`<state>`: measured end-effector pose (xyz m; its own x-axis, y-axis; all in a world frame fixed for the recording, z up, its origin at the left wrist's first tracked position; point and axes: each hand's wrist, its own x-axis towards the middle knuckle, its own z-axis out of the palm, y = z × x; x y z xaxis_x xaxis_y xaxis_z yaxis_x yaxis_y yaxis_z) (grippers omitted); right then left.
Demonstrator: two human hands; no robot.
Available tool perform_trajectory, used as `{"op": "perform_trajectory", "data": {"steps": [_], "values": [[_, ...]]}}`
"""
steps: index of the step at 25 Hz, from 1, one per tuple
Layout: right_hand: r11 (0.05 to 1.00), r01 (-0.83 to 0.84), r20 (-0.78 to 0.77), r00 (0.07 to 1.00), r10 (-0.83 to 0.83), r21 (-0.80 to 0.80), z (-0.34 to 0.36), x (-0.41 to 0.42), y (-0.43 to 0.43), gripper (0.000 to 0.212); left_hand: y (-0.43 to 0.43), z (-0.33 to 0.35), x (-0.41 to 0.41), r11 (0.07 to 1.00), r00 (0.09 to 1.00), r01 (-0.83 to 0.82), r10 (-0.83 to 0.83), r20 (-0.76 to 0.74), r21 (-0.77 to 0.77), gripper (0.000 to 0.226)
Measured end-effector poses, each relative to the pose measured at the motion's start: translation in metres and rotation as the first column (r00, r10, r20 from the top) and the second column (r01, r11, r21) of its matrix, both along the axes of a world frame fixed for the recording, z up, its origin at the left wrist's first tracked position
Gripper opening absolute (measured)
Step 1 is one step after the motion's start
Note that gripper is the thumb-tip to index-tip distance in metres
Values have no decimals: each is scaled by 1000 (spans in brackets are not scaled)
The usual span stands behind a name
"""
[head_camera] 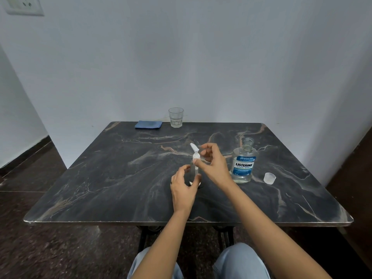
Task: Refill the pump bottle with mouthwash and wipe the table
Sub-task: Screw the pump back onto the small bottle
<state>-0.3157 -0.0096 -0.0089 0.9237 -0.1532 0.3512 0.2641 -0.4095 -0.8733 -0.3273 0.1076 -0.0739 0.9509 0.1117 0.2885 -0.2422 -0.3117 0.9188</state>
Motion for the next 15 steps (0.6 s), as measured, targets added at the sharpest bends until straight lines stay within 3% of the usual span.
{"op": "perform_trajectory", "data": {"steps": [9, 15], "values": [[994, -88, -38, 995, 90, 58, 2, -1, -2, 33, 0, 2, -1, 1000, 1000, -6, 6, -13, -1, 40], [993, -111, -113, 987, 115, 35, 4, 2, -6, 42, -1, -2, 3, 1000, 1000, -13, 13, -4, 21, 41]]}}
